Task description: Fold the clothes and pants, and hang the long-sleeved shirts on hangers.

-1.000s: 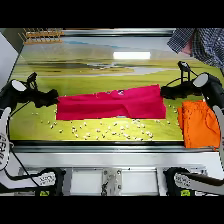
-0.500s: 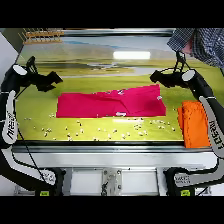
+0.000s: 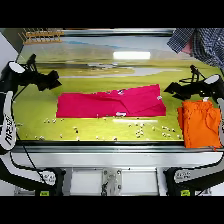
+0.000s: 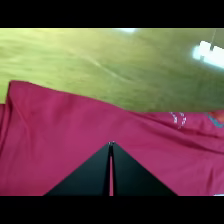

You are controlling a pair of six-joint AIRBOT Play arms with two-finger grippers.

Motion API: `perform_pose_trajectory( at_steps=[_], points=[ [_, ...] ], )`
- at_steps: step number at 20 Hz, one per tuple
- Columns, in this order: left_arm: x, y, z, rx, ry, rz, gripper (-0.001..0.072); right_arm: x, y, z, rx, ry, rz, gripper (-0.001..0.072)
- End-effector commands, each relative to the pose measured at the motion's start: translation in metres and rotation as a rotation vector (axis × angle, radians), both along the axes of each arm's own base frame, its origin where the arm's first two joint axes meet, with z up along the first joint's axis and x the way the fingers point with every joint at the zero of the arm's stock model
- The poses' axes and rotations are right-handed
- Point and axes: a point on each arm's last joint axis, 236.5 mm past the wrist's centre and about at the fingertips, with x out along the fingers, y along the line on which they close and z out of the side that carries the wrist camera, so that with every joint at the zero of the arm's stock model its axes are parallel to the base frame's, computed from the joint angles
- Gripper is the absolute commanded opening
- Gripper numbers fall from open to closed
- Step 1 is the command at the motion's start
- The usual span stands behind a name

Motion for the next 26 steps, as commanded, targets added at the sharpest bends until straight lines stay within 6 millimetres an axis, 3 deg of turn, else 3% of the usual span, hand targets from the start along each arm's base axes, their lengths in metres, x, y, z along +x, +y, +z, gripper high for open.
perform_pose_trajectory(
  at_steps=[1, 3, 6, 12, 14, 16, 17, 18, 21, 24, 26],
  points=[
    [-0.035, -0.044, -0.027, -0.015, 0.087, -0.094, 0.0007, -0.034, -0.015, -0.033, 0.103, 0.147, 0.013, 0.0706],
    [-0.048, -0.07, -0.04, -0.013, 0.116, -0.156, 0.0007, -0.034, -0.001, -0.042, 0.155, 0.149, 0.052, 0.0706],
    [-0.051, -0.1, -0.044, -0.004, 0.1, -0.213, 0.0007, -0.025, 0.032, -0.048, 0.262, 0.14, 0.081, 0.0706],
    [-0.05, -0.136, -0.043, 0.011, 0.052, -0.275, 0.0007, -0.014, 0.094, -0.058, 0.402, 0.162, 0.112, 0.0705],
    [-0.05, -0.141, -0.042, 0.012, 0.046, -0.282, 0.0007, -0.011, 0.103, -0.06, 0.399, 0.155, 0.117, 0.0481],
    [-0.051, -0.146, -0.042, 0.012, 0.041, -0.289, 0.0007, -0.007, 0.105, -0.062, 0.383, 0.144, 0.113, 0.0305],
    [-0.051, -0.146, -0.042, 0.011, 0.042, -0.289, 0.0007, -0.006, 0.107, -0.062, 0.381, 0.143, 0.116, 0.0138],
    [-0.051, -0.146, -0.042, 0.01, 0.045, -0.291, 0.0007, -0.007, 0.107, -0.061, 0.376, 0.141, 0.119, 0.0018],
    [-0.057, -0.151, -0.043, 0.008, 0.059, -0.309, 0.0007, -0.016, 0.088, -0.048, 0.275, 0.17, 0.109, 0.0016],
    [-0.066, -0.166, -0.044, 0.009, 0.069, -0.35, 0.0007, -0.048, 0.038, -0.023, 0.025, 0.236, 0.122, 0.0016],
    [-0.067, -0.188, -0.044, 0.011, 0.043, -0.374, 0.0007, -0.07, 0.008, 0.004, -0.132, 0.276, 0.126, 0.0016]
  ],
)
